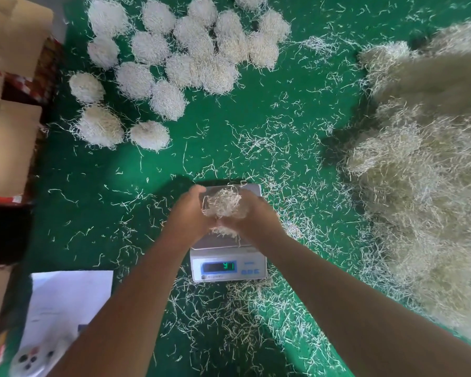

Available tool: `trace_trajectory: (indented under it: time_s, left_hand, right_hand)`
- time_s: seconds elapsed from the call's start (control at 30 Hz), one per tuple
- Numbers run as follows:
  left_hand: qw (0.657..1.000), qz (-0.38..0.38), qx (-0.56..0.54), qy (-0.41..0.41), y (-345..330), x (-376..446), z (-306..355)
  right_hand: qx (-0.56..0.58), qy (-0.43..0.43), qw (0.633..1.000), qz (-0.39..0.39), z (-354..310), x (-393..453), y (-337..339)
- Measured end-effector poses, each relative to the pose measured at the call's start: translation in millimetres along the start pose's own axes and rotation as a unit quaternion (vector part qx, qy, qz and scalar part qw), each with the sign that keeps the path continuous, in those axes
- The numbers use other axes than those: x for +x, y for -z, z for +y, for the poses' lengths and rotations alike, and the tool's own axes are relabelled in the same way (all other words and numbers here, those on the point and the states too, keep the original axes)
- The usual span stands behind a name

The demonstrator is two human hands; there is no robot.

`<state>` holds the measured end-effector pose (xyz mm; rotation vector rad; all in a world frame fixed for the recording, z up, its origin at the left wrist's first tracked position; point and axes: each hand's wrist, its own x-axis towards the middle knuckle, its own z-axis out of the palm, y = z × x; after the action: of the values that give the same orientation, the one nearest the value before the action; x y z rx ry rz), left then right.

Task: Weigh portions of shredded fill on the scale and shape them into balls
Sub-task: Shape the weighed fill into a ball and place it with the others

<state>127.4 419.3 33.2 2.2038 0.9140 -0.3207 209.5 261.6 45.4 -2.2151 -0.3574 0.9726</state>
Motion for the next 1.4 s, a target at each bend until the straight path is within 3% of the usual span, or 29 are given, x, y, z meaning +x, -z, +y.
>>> trace_trajectory:
  time_s: [0.13,0.33,0.6,0.77,1.07,1.4]
  left_hand:
    - [0.998,-0.048,-0.039,-0.028,-0.5,2.1,-4.7]
    - [0.997,-0.044,0.009,-0.064,0.2,8.1,-1.0]
    - [0.999,-0.023,0.008,-0.037,5.6,5.5,6.4]
    - [0.998,-0.021,-0.060,-0.019,27.0,-15.6,5.3]
    - [0.983,0.095,-0.152,-0.026,54.2,-69.1,-1.0]
    - [0.974,0.128,-0.180,-0.044,51.8,-122.1,-13.6]
  right_hand:
    - [0.021,-0.006,1.000,0.011,-0.4,5.4,-3.7]
    - [0.031,-0.006,0.999,0.021,5.4,9.1,-2.8]
    - [0.059,-0.037,0.998,0.002,-5.6,4.9,8.7]
    - [0.115,0.008,0.993,0.027,-4.8,-16.1,17.2]
    - [0.221,0.063,0.967,0.106,-1.9,-64.0,25.0]
    - [0.179,0.060,0.971,0.146,9.3,-112.2,24.8]
